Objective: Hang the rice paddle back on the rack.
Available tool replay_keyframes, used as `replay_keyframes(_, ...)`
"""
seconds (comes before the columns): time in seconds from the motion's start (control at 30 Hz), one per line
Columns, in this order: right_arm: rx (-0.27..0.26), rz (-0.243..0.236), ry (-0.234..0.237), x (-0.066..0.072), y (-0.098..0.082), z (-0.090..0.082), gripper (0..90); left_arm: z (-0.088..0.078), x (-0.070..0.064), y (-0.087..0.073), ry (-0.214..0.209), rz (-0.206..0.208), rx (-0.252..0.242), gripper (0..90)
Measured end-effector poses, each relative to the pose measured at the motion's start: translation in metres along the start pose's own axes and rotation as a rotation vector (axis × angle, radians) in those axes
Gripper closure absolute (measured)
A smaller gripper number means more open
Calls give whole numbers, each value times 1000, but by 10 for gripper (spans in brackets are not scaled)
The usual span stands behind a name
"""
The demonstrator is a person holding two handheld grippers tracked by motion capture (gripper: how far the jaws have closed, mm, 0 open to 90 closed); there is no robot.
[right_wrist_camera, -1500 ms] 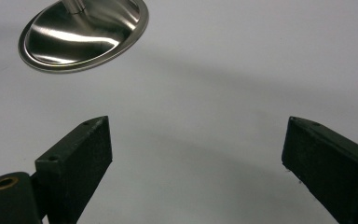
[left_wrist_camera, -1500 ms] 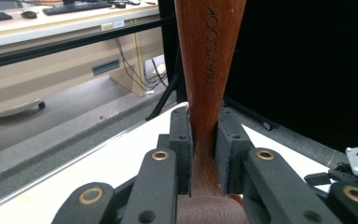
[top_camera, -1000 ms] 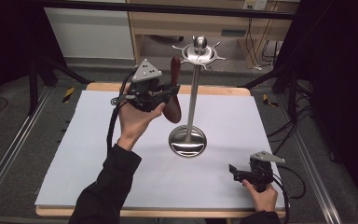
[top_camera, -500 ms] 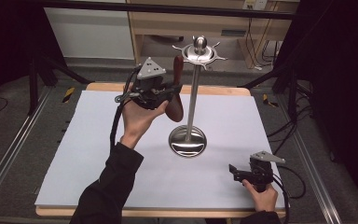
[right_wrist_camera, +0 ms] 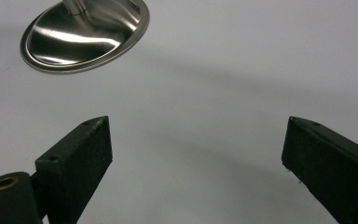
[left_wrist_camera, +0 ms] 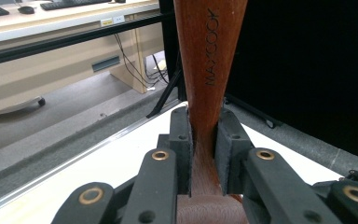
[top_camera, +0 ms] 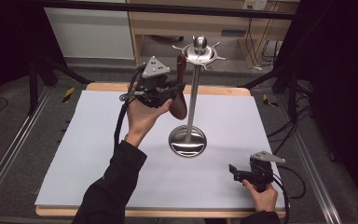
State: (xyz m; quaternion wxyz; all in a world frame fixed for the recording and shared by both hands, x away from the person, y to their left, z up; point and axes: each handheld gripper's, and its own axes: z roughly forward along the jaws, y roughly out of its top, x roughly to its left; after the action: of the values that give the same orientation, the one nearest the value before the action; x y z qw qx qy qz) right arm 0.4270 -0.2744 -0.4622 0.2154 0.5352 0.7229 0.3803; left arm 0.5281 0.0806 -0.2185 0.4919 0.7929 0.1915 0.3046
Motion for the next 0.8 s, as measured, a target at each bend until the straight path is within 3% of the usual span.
replay_keyframes(0.8,5,-8,4,0,-1,2,88,4,-5,-15,68,15,-99,770)
